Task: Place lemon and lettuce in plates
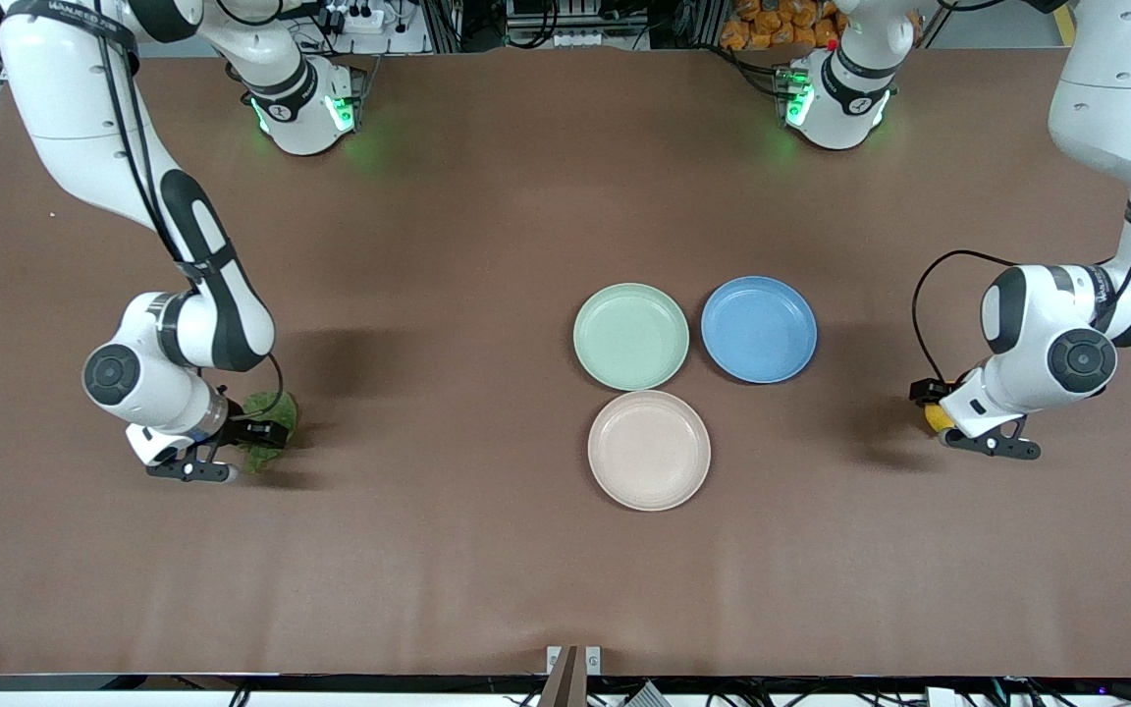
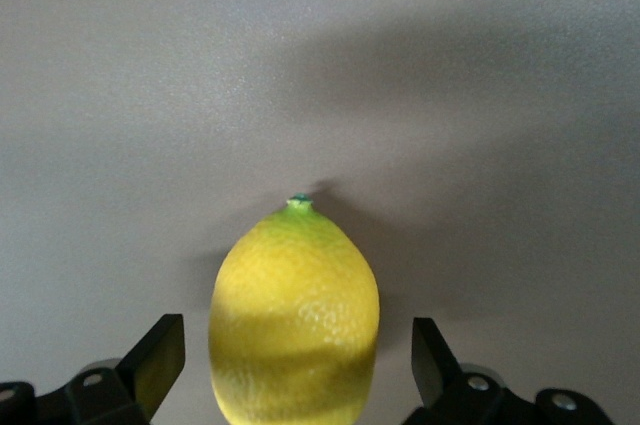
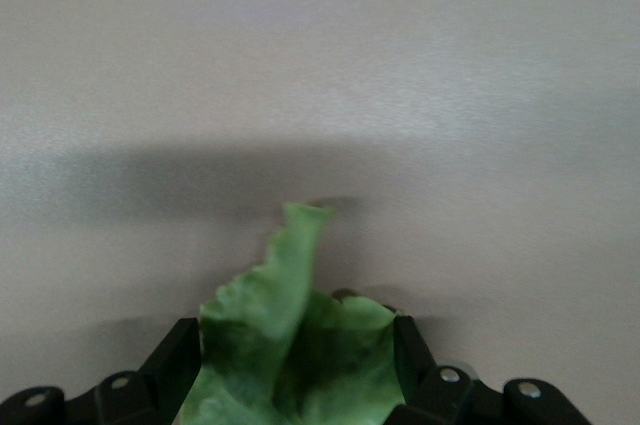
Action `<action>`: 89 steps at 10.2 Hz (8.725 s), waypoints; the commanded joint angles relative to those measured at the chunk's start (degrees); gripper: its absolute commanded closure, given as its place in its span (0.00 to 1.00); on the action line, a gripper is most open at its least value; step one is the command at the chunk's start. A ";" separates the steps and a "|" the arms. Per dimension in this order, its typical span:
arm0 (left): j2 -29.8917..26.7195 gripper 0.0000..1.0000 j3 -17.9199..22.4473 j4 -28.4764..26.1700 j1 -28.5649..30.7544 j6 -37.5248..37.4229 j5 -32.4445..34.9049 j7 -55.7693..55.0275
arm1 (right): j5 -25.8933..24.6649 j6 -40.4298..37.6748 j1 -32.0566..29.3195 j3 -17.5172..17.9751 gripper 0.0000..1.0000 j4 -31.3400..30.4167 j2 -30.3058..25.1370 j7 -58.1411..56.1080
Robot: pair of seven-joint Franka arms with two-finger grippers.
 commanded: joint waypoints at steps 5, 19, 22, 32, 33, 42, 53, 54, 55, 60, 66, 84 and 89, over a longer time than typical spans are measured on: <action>0.96 1.00 -0.22 1.61 0.32 1.10 3.54 0.33 | 0.78 -6.29 0.97 -0.27 1.00 2.16 -4.41 -0.04; -1.86 1.00 -4.87 6.35 -0.48 0.57 -4.99 -5.99 | 1.39 -38.76 13.16 0.78 1.00 22.04 -10.75 23.73; -1.77 1.00 -6.11 7.32 -0.65 0.57 -4.99 -10.11 | 1.39 -37.89 20.89 0.87 1.00 23.35 -10.23 36.30; -1.68 1.00 -6.73 7.50 -1.44 0.57 -4.90 -14.60 | 0.43 -10.06 48.14 0.87 1.00 23.27 2.41 75.96; -1.24 1.00 -6.73 7.67 -1.70 0.57 -4.90 -15.13 | 0.43 -8.02 49.47 0.78 1.00 23.27 3.56 77.46; 1.13 1.00 -6.90 10.04 -9.08 0.75 -6.92 -27.95 | -1.86 -15.07 48.43 -0.27 0.00 27.38 2.00 76.96; 7.00 1.00 -6.82 16.35 -27.79 1.10 -6.66 -58.71 | -1.95 -52.98 21.55 -0.53 0.00 29.95 -28.67 40.86; 9.28 1.00 -6.03 19.07 -31.03 1.10 -6.31 -63.34 | -1.95 -55.43 18.83 -0.54 0.00 29.95 -29.73 38.13; 10.26 1.00 -4.72 20.49 -33.41 1.10 -6.22 -66.44 | -1.95 -58.24 16.28 -0.54 0.00 29.95 -30.35 35.32; 9.93 0.00 -1.46 20.68 -36.69 1.19 -3.33 -69.63 | -1.60 -63.08 3.01 -0.18 0.00 28.98 -34.91 10.37; 6.07 0.00 -0.75 20.42 -25.65 0.75 -2.79 -65.53 | -1.94 -67.32 -4.66 -0.09 0.00 27.92 -35.45 -3.82; -32.62 0.00 -0.75 1.13 -12.96 -15.03 -16.76 -28.60 | -5.55 -70.31 -4.22 -3.09 0.00 27.05 -36.68 -12.61; -30.78 0.00 -0.75 18.20 -12.96 -34.03 -15.97 -19.56 | -5.29 -69.53 -3.34 -2.91 0.00 27.22 -36.95 -11.99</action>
